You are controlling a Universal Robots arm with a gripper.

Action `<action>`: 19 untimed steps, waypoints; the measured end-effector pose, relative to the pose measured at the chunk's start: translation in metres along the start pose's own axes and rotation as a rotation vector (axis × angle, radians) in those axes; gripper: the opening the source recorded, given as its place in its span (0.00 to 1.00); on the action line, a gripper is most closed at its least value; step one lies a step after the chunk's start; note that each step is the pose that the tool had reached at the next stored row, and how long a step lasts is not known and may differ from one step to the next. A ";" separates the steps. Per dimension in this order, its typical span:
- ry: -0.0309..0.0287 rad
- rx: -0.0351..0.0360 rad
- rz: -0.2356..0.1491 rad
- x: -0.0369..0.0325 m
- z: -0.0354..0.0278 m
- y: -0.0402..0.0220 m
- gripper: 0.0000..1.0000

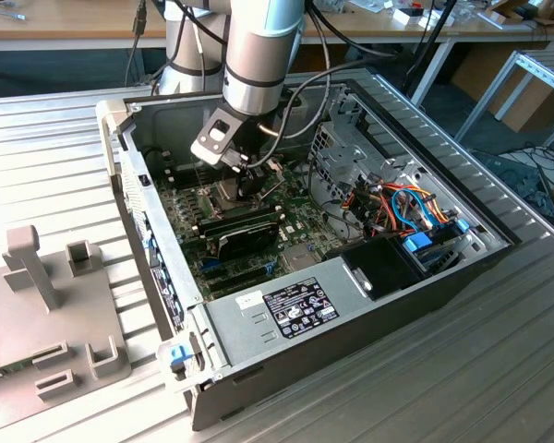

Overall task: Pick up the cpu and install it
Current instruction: 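Place the cpu into insertion slot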

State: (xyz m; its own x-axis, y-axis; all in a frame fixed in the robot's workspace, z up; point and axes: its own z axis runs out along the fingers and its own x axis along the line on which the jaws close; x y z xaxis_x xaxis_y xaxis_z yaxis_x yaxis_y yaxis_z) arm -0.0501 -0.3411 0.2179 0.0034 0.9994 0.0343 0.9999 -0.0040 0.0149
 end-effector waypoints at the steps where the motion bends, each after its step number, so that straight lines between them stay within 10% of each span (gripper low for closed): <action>1: -0.0003 0.0002 0.000 -0.0001 0.0006 0.0000 0.55; 19: -0.0004 0.0007 -0.011 -0.0003 0.0065 -0.0002 0.55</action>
State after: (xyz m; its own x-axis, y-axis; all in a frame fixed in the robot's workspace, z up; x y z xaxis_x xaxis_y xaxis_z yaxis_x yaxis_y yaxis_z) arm -0.0502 -0.3412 0.2114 -0.0072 0.9994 0.0337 0.9999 0.0067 0.0146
